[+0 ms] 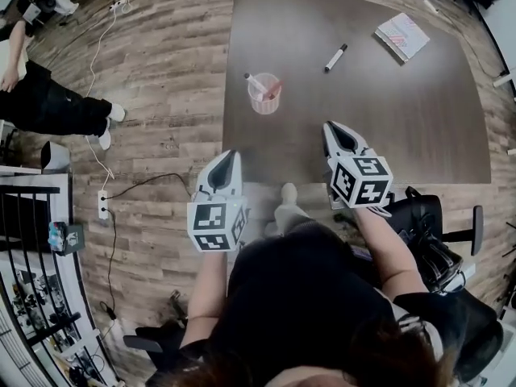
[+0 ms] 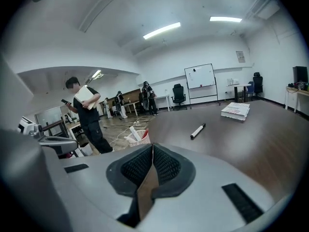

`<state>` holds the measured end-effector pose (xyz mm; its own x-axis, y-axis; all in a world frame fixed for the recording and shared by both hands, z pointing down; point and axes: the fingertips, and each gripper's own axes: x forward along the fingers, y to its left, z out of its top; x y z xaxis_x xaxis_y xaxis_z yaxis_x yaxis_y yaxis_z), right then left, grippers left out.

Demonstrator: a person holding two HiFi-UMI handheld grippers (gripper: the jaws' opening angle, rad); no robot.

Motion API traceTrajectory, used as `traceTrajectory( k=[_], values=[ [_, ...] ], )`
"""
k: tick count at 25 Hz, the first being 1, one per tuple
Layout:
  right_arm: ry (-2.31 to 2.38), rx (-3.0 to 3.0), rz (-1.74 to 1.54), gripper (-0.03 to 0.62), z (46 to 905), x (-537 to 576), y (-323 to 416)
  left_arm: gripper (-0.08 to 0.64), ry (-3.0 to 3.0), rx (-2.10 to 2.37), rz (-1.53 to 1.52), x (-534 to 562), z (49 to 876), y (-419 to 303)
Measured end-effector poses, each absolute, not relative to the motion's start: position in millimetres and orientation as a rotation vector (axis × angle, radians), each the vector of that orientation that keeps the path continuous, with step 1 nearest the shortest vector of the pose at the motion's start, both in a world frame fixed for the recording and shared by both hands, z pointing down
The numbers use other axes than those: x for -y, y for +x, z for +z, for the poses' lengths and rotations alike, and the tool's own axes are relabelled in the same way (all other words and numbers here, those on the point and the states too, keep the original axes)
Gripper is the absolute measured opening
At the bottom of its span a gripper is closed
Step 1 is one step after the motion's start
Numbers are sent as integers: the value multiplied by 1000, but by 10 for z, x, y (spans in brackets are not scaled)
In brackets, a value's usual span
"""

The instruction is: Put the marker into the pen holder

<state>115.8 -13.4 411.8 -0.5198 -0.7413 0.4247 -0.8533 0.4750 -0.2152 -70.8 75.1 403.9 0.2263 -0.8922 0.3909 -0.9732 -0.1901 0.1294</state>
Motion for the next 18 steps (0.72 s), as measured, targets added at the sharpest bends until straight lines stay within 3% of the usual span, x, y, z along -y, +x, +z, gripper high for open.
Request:
traceTrajectory(
  k=[18],
  values=[
    [1423,2356,718,49,4661,1606,1287,28,2069,1804,475,650,4220,-1167]
  ],
)
